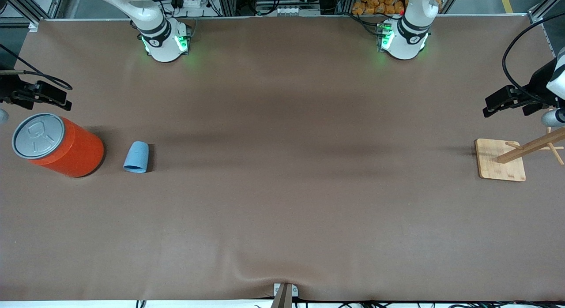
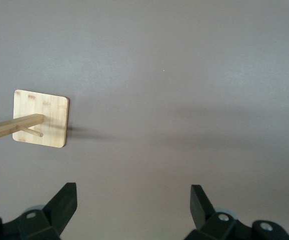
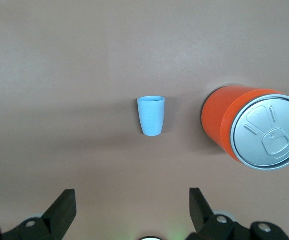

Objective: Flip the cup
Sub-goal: 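Move the right gripper down toward the light blue cup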

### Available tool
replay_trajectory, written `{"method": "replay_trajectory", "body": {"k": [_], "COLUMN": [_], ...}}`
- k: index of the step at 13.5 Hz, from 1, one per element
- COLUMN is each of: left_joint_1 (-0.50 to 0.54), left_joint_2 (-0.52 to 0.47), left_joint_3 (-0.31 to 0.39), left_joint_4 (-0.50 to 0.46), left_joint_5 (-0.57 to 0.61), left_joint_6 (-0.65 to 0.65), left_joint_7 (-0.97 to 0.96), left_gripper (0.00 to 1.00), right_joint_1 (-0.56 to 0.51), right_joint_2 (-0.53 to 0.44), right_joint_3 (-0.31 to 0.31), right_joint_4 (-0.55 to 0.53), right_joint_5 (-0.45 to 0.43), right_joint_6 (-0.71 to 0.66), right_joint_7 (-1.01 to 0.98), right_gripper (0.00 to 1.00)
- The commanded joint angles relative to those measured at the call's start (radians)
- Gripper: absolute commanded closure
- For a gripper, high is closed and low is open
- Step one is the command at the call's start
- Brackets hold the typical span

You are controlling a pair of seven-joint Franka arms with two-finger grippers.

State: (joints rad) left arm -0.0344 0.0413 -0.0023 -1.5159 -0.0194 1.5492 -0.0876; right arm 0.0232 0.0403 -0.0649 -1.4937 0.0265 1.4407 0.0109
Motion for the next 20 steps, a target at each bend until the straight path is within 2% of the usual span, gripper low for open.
{"method": "replay_trajectory", "body": {"k": [1,6,10,16,20], "left_joint_1": [0.008,0.008,0.008,0.008,0.008], "left_joint_2": [0.005,0.006,0.002,0.003,0.003], "left_joint_3": [-0.005,-0.005,-0.013,-0.01,-0.012], "left_joint_4": [0.025,0.025,0.016,0.014,0.014], "left_joint_5": [-0.005,-0.005,-0.005,-0.005,-0.007], "left_joint_6": [-0.015,-0.015,-0.02,-0.021,-0.021], "left_joint_7": [-0.001,0.0,0.003,-0.003,0.003], "left_gripper": [0.0,0.0,0.0,0.0,0.0], "right_joint_1": [-0.005,-0.003,-0.009,-0.054,-0.052], "right_joint_2": [0.004,0.007,0.012,0.038,0.121], "right_joint_3": [0.002,0.002,0.0,0.0,0.0], "right_joint_4": [0.013,-0.006,-0.109,-0.383,-0.45], "right_joint_5": [-0.014,-0.014,-0.014,-0.014,-0.014], "right_joint_6": [-0.011,-0.008,0.061,0.309,0.461], "right_joint_7": [-0.009,-0.009,-0.009,-0.009,-0.012], "right_gripper": [0.0,0.0,0.0,0.0,0.0]}}
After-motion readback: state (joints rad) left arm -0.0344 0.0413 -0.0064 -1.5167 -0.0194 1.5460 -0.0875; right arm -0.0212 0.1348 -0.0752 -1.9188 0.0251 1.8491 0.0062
